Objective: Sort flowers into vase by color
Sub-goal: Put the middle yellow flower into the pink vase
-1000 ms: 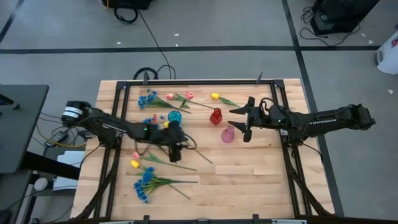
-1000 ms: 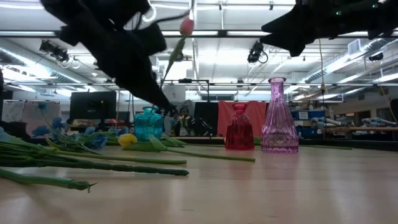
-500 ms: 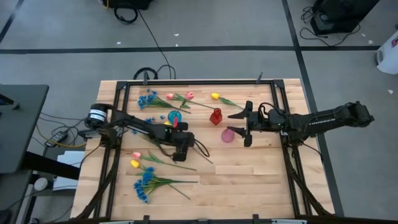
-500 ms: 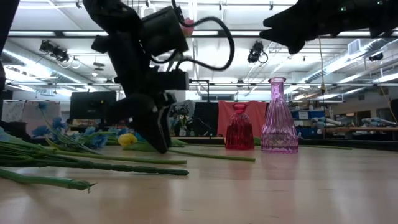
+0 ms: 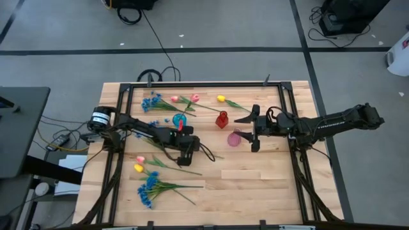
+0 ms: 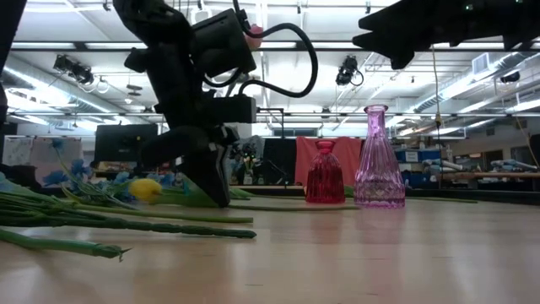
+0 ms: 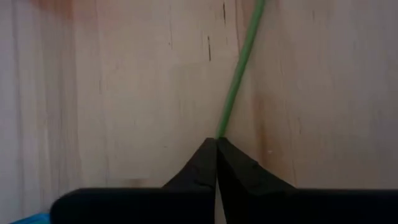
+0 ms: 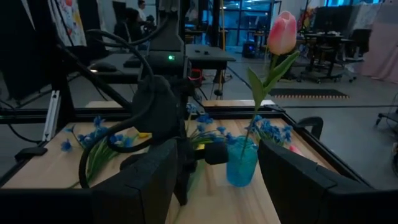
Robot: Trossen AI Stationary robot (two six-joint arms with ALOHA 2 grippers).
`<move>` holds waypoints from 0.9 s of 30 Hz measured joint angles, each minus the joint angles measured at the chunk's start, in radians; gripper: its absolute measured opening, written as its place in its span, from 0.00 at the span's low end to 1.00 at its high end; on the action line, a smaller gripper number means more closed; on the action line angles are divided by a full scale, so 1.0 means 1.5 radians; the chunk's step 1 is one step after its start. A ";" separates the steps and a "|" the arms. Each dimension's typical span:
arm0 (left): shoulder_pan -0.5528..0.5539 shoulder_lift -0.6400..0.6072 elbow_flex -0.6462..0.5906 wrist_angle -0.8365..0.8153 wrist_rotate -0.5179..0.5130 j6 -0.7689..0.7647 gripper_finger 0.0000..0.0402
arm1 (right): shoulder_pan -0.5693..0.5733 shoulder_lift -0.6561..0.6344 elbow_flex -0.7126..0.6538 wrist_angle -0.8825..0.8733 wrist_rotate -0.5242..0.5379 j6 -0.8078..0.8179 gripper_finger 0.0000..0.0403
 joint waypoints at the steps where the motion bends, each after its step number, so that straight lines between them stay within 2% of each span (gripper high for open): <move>1: -0.001 -0.001 0.000 0.002 -0.001 0.000 0.03 | 0.001 0.000 0.000 0.000 0.000 0.001 0.58; 4: -0.008 -0.002 0.009 -0.001 0.002 -0.001 0.01 | 0.007 0.000 0.000 0.000 0.002 0.007 0.58; 9: -0.024 -0.008 0.059 -0.020 0.006 0.012 0.01 | 0.019 -0.001 0.000 -0.014 0.060 0.024 0.58; 16: -0.048 -0.009 0.146 -0.112 -0.057 0.030 0.01 | 0.045 -0.001 0.000 -0.034 0.058 0.025 0.58; 23: -0.057 -0.009 0.236 -0.164 -0.118 0.032 0.00 | 0.059 0.015 0.058 -0.242 0.034 0.079 0.60; 27: -0.057 -0.009 0.266 -0.165 -0.130 0.019 0.00 | 0.077 0.042 0.098 -0.288 -0.013 0.113 0.59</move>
